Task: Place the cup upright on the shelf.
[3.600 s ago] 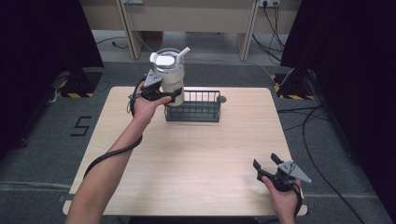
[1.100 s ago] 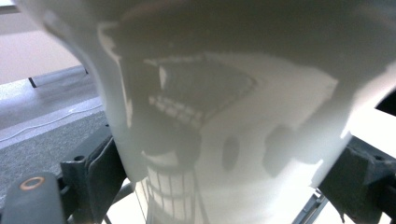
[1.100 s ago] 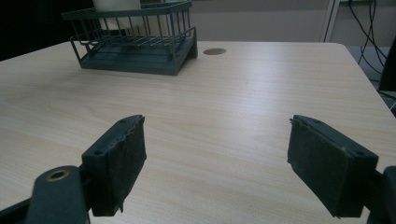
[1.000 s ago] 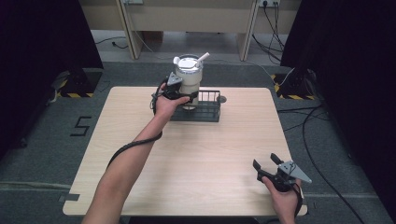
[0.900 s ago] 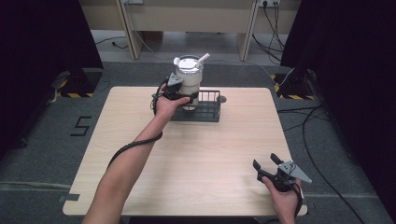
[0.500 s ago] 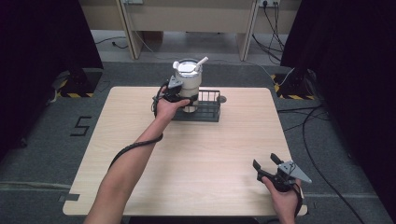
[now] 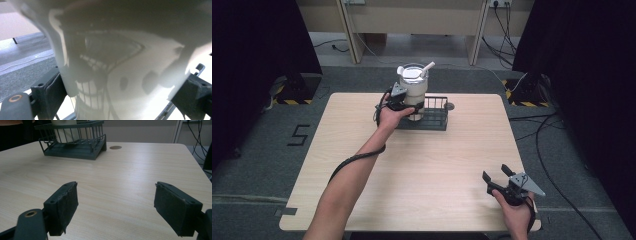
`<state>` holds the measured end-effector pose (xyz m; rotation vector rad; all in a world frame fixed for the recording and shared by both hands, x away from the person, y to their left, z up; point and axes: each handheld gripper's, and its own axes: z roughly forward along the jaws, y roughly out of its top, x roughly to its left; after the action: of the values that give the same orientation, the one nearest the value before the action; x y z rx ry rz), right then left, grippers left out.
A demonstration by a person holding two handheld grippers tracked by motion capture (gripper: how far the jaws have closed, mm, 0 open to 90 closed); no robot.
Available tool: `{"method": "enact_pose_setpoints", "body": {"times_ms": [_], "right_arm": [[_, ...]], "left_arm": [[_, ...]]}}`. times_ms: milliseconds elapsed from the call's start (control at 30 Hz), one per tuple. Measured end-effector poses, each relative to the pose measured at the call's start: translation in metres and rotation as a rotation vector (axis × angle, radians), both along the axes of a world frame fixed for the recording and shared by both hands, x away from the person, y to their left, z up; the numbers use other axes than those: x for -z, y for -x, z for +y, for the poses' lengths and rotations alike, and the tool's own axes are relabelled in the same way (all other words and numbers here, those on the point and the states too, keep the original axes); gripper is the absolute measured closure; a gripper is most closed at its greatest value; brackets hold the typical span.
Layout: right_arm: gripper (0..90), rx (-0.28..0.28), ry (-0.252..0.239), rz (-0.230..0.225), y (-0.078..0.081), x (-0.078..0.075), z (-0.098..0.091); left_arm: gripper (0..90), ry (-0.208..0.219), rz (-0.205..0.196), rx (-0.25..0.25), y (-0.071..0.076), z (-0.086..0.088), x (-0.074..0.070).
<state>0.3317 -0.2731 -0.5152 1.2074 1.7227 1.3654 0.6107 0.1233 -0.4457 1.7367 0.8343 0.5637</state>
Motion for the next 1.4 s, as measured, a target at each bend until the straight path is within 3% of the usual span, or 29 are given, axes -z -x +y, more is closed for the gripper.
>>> {"method": "enact_pose_setpoints", "body": {"times_ms": [467, 767, 967, 1200, 1400], "right_arm": [[19.8, -0.003, 0.0, 0.002, 0.0, 0.0, 0.001], [19.8, -0.004, 0.005, 0.005, -0.001, 0.0, 0.001], [19.8, -0.003, 0.009, 0.003, -0.001, 0.0, 0.002], [19.8, -0.004, 0.012, 0.002, -0.001, 0.0, 0.002], [19.8, -0.004, 0.017, 0.005, -0.001, 0.0, 0.003]], "left_arm": [[9.6, 0.003, -0.011, 0.016, 0.006, 0.007, 0.005], [11.9, -0.012, -0.028, 0.026, 0.013, 0.014, -0.002], [14.3, 0.0, -0.028, 0.026, 0.022, 0.021, -0.005], [14.3, -0.014, -0.047, 0.051, 0.035, 0.027, -0.012], [14.3, -0.013, -0.037, 0.063, 0.044, 0.032, -0.012]]}}
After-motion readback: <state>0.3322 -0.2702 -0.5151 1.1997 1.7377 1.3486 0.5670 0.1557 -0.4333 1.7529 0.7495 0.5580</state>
